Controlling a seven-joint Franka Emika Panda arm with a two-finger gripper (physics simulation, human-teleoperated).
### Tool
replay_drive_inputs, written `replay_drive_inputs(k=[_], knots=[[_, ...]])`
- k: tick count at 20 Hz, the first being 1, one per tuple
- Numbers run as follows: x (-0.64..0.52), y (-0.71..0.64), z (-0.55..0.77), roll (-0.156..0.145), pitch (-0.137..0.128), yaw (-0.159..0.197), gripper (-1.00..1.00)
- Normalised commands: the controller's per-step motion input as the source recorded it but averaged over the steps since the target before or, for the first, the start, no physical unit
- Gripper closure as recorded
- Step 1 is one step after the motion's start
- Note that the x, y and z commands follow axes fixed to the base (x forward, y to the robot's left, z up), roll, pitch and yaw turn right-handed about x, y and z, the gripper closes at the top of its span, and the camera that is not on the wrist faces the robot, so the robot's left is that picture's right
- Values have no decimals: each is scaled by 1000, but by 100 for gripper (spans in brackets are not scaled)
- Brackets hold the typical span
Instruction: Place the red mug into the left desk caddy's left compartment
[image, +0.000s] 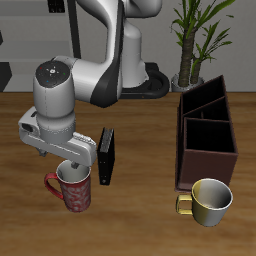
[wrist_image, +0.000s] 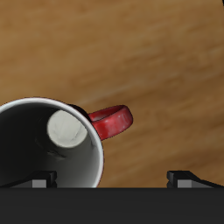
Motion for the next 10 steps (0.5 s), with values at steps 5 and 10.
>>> replay_drive_inputs(k=[5,10], knots=[[36,164,-279,40,25,4,-100],[97,64,-410,23,62,-12,-100]])
